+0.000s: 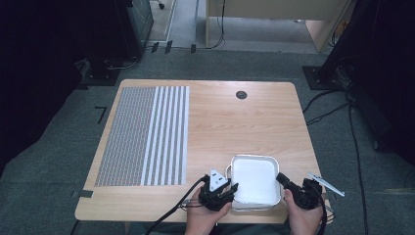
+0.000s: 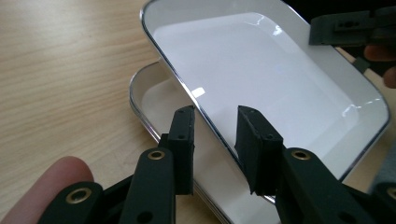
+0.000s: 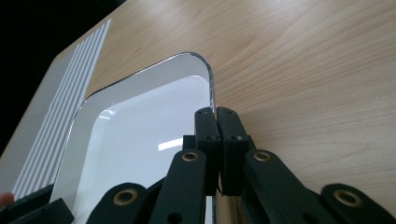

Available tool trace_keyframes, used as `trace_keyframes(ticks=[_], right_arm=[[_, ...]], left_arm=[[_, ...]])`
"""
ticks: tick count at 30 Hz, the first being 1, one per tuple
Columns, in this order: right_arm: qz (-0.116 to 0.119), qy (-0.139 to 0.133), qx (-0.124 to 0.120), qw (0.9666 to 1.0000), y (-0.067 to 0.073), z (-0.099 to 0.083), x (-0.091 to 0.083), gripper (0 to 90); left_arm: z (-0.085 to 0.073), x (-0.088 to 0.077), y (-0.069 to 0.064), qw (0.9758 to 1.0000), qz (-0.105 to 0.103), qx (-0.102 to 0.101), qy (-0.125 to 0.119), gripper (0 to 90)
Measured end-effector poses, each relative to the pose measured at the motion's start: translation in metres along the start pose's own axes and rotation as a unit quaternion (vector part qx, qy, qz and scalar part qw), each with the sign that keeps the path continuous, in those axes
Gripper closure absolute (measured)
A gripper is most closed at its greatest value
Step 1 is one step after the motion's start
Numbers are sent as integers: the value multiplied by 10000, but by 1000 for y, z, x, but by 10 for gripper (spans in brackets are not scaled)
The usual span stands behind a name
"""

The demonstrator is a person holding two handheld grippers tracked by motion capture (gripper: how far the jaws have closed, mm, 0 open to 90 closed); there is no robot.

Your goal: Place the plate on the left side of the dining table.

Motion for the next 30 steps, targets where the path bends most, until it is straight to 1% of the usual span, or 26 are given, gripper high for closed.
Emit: trace_keyframes(ticks=[3, 5, 6, 7, 10, 11, 12, 13, 14, 15, 16, 17, 18, 19, 20, 21, 24, 25, 26, 30], right_arm=[[9, 1, 84, 10000, 5, -2, 2, 898], [17, 20, 87, 10000, 10, -3, 5, 898], [13, 26, 63, 10000, 12, -3, 6, 898], [24, 54, 66, 10000, 15, -4, 8, 898], [52, 96, 52, 9999, 23, -4, 13, 896], [63, 98, 30, 9999, 26, -4, 15, 896], [63, 98, 30, 9999, 26, -4, 15, 896], [73, 98, -4, 9999, 34, -4, 19, 895], [82, 102, -34, 9999, 37, -4, 21, 895], [93, 106, -63, 9999, 41, -4, 23, 896], [93, 106, -63, 9999, 41, -4, 23, 896], [129, 107, -51, 9998, 47, -4, 28, 896], [129, 107, -51, 9998, 47, -4, 28, 896], [155, 123, -79, 9998, 52, -5, 34, 897], [168, 135, -79, 9997, 55, -5, 36, 897], [185, 150, -93, 9997, 57, -5, 39, 897], [218, 188, -162, 9995, 66, -4, 45, 897], [242, 209, -163, 9994, 70, -3, 47, 897], [253, 221, -184, 9993, 73, -2, 49, 897], [300, 299, -275, 9987, 85, -1, 58, 896]], left_arm=[[2, -3, 7, 9999, 54, -109, 55, 698], [4, -6, 12, 9997, 105, -197, 117, 718], [4, -6, 12, 9997, 105, -197, 117, 727], [5, -8, 17, 9992, 162, -309, 179, 735], [7, -12, 27, 9990, 172, -357, 209, 746], [8, -13, 31, 9987, 181, -408, 244, 752], [8, -13, 31, 9987, 181, -408, 244, 759], [11, -16, 38, 9984, 261, -438, 255, 765], [12, -18, 40, 9981, 317, -469, 239, 774], [13, -20, 43, 9980, 357, -481, 212, 780], [13, -20, 43, 9980, 357, -481, 212, 785], [15, -24, 48, 9976, 446, -484, 196, 788], [15, -24, 48, 9976, 446, -484, 196, 790], [17, -28, 52, 9972, 502, -517, 198, 792], [17, -28, 52, 9972, 502, -517, 198, 794], [17, -32, 57, 9968, 562, -534, 190, 795], [19, -38, 65, 9964, 607, -559, 185, 798], [19, -38, 65, 9964, 607, -559, 185, 798], [19, -41, 71, 9960, 641, -593, 181, 799], [21, -48, 82, 9953, 708, -635, 167, 801]])
Point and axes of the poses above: each handheld gripper's, and its own axes: x roughly forward along the jaws, z roughly out of its top, y roughly to its left, the point moved 1 cm from there along x, roughly forward along the jaws, and after that the axes turned 4 degrees about z, right-handed, at the moved point
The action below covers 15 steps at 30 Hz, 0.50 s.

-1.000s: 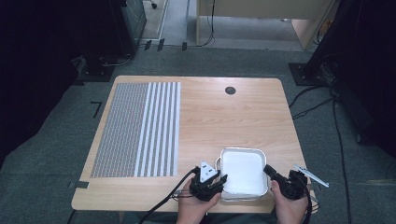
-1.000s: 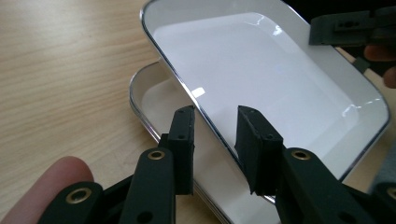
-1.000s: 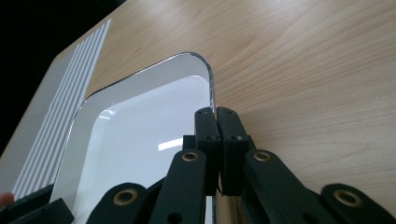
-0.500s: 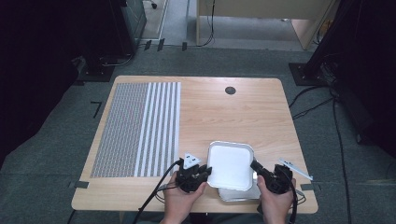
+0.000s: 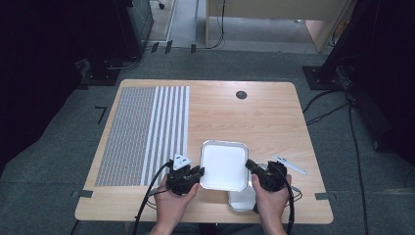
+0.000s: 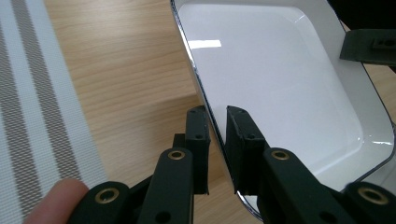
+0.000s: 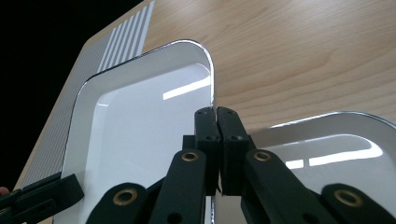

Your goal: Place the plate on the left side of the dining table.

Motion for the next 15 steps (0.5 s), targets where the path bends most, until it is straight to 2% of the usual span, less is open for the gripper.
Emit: trace_keyframes(ticks=[1, 5, 8, 9, 15], right_arm=[[0, 0, 0, 10000, 0, 0, 0, 896], [71, 111, -12, 9999, 14, 2, 13, 897], [114, 136, -41, 9998, 22, 4, 21, 898], [132, 140, -57, 9998, 25, 4, 23, 897], [183, 192, -138, 9996, 42, 6, 35, 897]], left_arm=[[0, 0, 0, 10000, 0, 0, 0, 802], [4, -8, 14, 9999, 142, -9, -37, 806], [5, -12, 19, 9998, 174, -58, -67, 807], [7, -15, 25, 9997, 201, -68, -78, 807], [9, -22, 41, 9995, 249, -171, -109, 807]])
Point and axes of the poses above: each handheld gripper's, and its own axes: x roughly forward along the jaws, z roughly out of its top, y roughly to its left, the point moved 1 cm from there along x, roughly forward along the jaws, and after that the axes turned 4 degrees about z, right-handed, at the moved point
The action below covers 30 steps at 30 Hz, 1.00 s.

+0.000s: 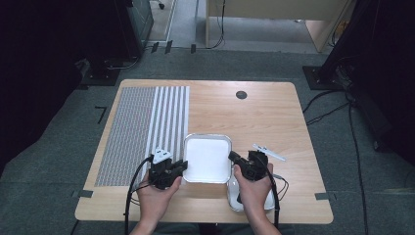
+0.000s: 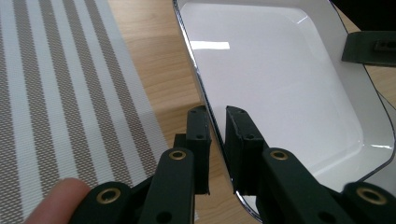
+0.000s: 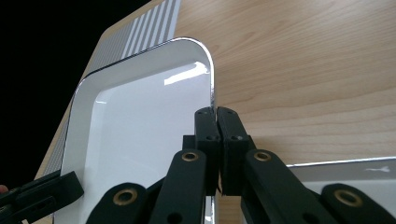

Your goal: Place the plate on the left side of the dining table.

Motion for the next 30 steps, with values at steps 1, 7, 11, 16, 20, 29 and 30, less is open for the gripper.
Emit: trace_keyframes(ticks=[1, 7, 11, 16, 20, 29, 30], right_arm=[[0, 0, 0, 10000, 0, 0, 0, 897], [52, 81, 4, 10000, 14, 1, 14, 897], [79, 102, -28, 9999, 19, 1, 20, 897], [98, 161, -65, 9998, 32, 2, 32, 897], [110, 185, -130, 9997, 41, 3, 42, 897], [189, 267, -149, 9994, 59, 3, 65, 898], [197, 277, -141, 9993, 60, 3, 68, 898]], left_arm=[[0, 0, 0, 10000, 0, 0, 0, 807], [2, -5, 17, 9999, 58, -91, -25, 810], [4, -8, 23, 9999, 100, -106, -39, 811], [6, -13, 38, 9997, 189, -176, -44, 812], [7, -16, 48, 9994, 240, -227, -51, 813], [12, -22, 73, 9989, 331, -307, -82, 817], [13, -22, 76, 9989, 321, -322, -97, 817]])
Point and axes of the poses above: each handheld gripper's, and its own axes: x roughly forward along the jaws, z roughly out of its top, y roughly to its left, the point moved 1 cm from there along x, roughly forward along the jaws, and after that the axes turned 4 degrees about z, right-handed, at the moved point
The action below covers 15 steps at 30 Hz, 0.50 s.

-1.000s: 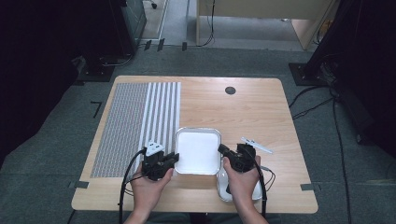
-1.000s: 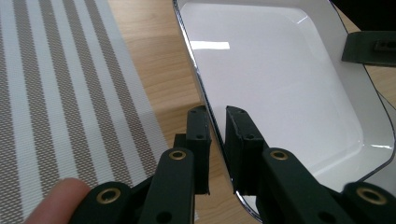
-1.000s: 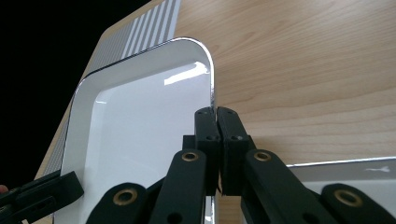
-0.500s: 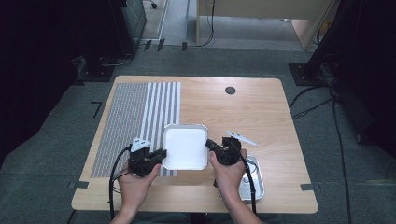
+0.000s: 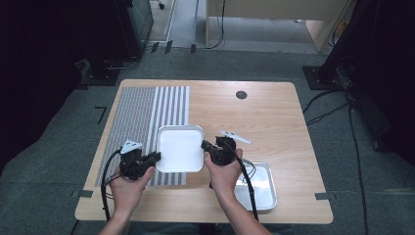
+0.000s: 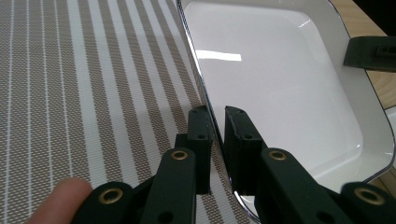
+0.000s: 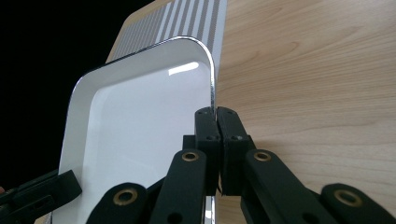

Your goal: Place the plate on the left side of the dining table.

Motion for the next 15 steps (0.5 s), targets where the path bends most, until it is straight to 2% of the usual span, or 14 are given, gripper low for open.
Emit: trace_keyframes(ticks=[5, 15], right_arm=[[9, 63, -16, 10000, 7, 2, 12, 899], [25, 191, -77, 9998, 23, 5, 38, 900]], left_arm=[[3, 0, 12, 10000, -45, -78, -11, 817], [8, -3, 35, 9998, 89, -187, -31, 818]])
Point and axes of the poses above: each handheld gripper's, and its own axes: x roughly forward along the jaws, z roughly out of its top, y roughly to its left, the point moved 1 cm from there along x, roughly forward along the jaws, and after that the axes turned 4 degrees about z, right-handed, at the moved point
